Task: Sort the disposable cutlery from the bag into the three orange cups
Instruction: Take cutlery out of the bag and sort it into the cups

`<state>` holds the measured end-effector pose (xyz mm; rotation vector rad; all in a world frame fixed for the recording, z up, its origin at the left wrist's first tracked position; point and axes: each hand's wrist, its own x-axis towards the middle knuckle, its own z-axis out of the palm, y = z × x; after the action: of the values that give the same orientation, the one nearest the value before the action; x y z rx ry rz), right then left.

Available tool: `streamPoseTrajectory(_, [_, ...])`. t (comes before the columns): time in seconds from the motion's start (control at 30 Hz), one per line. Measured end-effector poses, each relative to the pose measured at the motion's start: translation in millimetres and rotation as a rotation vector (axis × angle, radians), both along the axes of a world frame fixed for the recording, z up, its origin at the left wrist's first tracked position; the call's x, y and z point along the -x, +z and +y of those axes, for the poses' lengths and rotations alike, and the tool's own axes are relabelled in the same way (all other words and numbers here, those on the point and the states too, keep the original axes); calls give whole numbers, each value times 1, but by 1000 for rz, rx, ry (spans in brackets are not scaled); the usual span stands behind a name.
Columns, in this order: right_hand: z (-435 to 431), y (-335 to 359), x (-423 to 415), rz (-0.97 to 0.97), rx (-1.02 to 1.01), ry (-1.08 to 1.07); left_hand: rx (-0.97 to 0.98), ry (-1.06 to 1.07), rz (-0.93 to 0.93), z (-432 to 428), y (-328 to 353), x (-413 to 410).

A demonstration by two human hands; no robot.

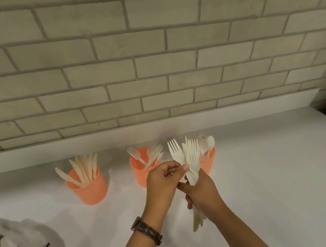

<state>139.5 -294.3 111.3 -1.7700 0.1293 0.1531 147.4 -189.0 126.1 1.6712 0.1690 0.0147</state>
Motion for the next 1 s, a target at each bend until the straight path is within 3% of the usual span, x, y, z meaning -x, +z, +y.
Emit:
streamPoseTrajectory(0.1, [-2, -3, -1, 56, -18, 36, 92, 54, 14, 9, 9, -3])
streamPoseTrajectory(0.23, [-7, -11, -6, 168, -121, 15, 257, 350, -122, 47, 23, -25])
streamPoseTrajectory(0.37, [-10, -13, -15, 195, -209, 33, 22, 506, -183, 74, 11, -53])
streamPoseTrajectory(0.57, [-7, -8, -24, 173, -170, 95, -222, 408, 115, 70, -32, -65])
streamPoseTrajectory(0.67, [-7, -7, -29, 138, -137, 104, -168, 487, -18, 46, -18, -45])
streamPoseTrajectory(0.83, [2, -7, -30, 21, -53, 112, -165, 99, -64, -12, 5, 6])
streamPoseTrajectory(1.0, [7, -7, -20, -38, 96, 121, -187, 130, -51, -12, -5, 6])
